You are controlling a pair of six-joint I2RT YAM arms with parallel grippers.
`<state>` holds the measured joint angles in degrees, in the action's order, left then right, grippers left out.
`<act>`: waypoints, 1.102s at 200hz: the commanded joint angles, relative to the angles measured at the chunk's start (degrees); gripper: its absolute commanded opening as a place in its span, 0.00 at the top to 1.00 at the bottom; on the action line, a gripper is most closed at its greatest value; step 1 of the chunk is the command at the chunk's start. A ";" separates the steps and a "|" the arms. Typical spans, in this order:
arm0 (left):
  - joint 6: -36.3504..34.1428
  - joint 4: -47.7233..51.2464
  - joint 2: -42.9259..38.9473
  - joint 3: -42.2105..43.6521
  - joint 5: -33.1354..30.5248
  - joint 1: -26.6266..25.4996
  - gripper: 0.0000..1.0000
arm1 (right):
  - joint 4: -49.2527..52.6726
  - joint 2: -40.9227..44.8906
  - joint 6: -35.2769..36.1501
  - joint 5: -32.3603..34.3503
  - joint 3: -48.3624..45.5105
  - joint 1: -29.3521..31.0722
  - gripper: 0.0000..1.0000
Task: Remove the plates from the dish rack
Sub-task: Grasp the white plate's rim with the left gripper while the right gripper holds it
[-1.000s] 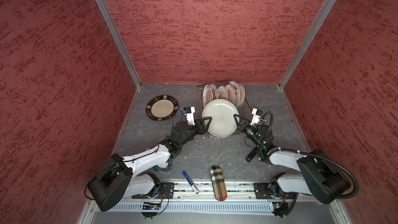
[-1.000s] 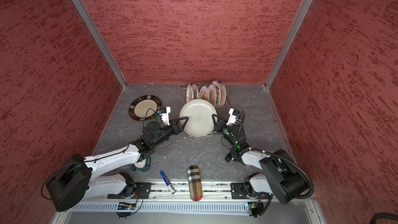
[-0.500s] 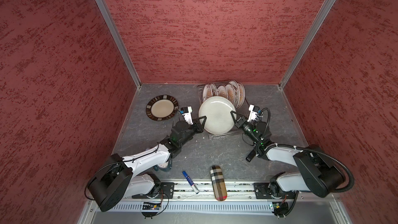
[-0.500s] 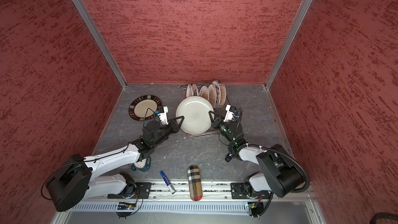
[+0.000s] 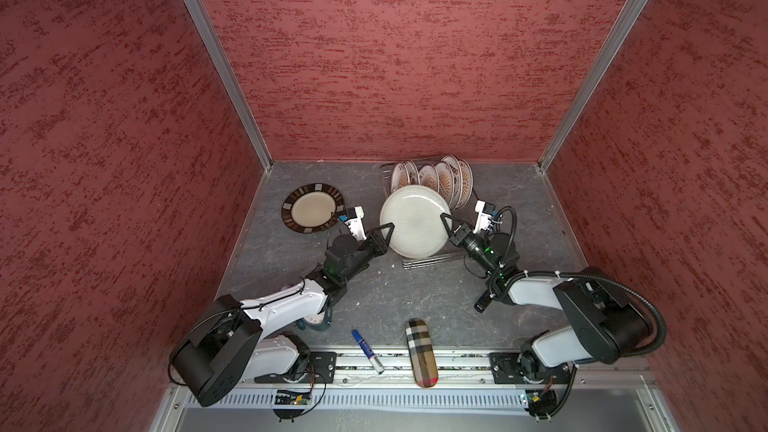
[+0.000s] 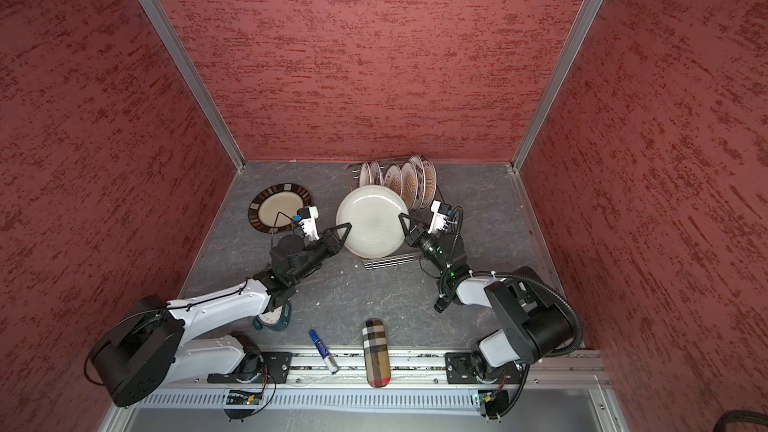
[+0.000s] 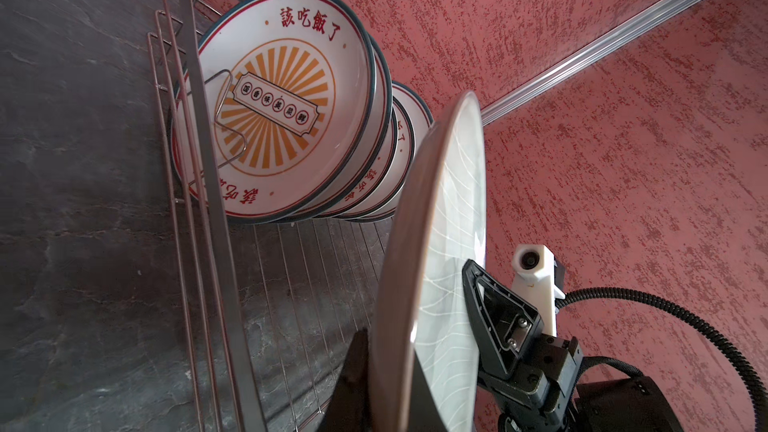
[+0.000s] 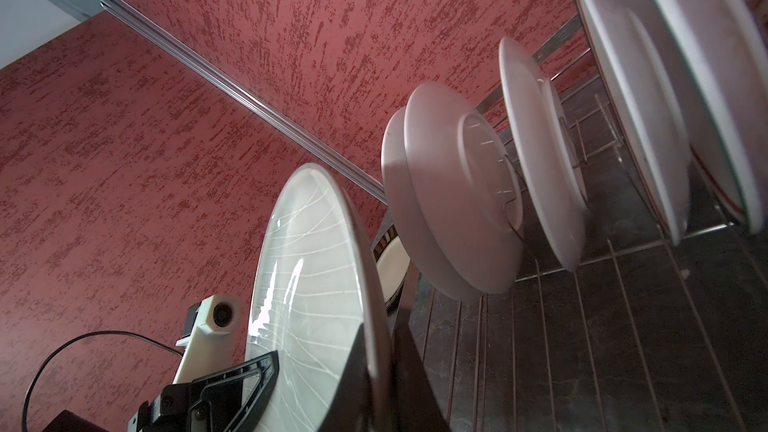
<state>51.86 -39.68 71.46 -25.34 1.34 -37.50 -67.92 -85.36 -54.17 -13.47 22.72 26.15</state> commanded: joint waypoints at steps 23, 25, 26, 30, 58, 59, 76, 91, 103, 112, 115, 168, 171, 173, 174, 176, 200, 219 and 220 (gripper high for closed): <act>0.59 -7.43 -1.74 2.13 4.46 -0.65 1.00 | -8.10 0.11 -0.78 -6.29 3.21 1.43 0.75; 0.78 -7.85 -1.76 2.31 4.48 -0.61 1.00 | -8.10 0.04 -0.76 -6.41 3.21 1.40 0.74; 0.83 -7.99 -1.76 2.40 4.47 -0.58 1.00 | -8.10 0.03 -0.76 -6.44 3.25 1.42 0.74; 1.07 -8.53 -1.84 2.69 4.68 -0.44 1.00 | -8.18 -0.06 -0.78 -6.67 3.28 1.40 0.73; 1.83 -10.04 -3.44 4.35 5.43 0.15 1.00 | -8.41 -0.24 -0.53 -7.82 3.46 1.45 0.65; 1.93 -10.09 -3.53 4.47 5.38 0.19 1.00 | -8.39 -0.24 -0.51 -7.85 3.47 1.45 0.65; 2.33 -10.66 -5.10 5.75 4.23 0.33 1.00 | -7.23 -0.24 -0.03 -8.31 3.94 1.44 0.57; 2.17 -9.69 -6.53 6.31 3.46 0.41 1.00 | -5.90 -0.33 0.26 -8.99 4.56 1.45 0.42; 2.45 -9.95 -7.27 7.11 2.48 0.49 1.00 | -5.18 -0.42 0.33 -9.54 4.94 1.45 0.25; 2.85 -10.53 -7.69 7.90 2.04 0.71 1.00 | -4.65 -0.18 0.34 -9.35 4.97 1.49 0.06; 2.85 -10.68 -7.78 8.07 2.00 0.87 1.00 | -4.53 -0.14 0.36 -9.11 4.92 1.53 0.02; 4.45 -11.34 -9.65 9.57 2.43 3.16 1.00 | -0.57 3.72 3.32 -5.55 3.94 2.15 0.01; 4.54 -11.38 -9.74 9.64 2.53 3.25 1.00 | -0.62 3.79 3.57 -5.45 3.77 2.15 0.01; 4.61 -11.38 -9.80 9.75 2.59 3.34 1.00 | -0.63 3.91 3.73 -5.36 3.68 2.15 0.01; 4.63 -11.43 -9.82 9.72 2.60 3.37 1.00 | -0.72 3.94 3.77 -5.30 3.62 2.15 0.01; 4.72 -11.50 -9.89 9.77 2.59 3.45 1.00 | -0.72 4.03 3.91 -5.19 3.53 2.15 0.01; 6.18 -12.27 -10.42 9.92 3.12 4.54 1.00 | -0.72 5.00 5.36 -4.67 2.62 2.15 0.01; 7.25 -11.56 -11.07 9.36 4.54 5.82 1.00 | -0.29 5.42 6.21 -4.50 2.33 2.15 0.01; 7.32 -11.47 -11.16 9.31 4.54 5.88 1.00 | -0.24 5.44 6.24 -4.48 2.29 2.11 0.01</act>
<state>56.07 -41.30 63.22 -14.28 3.66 -33.01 -67.85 -81.17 -50.19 -19.55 26.13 27.92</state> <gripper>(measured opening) 0.126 0.989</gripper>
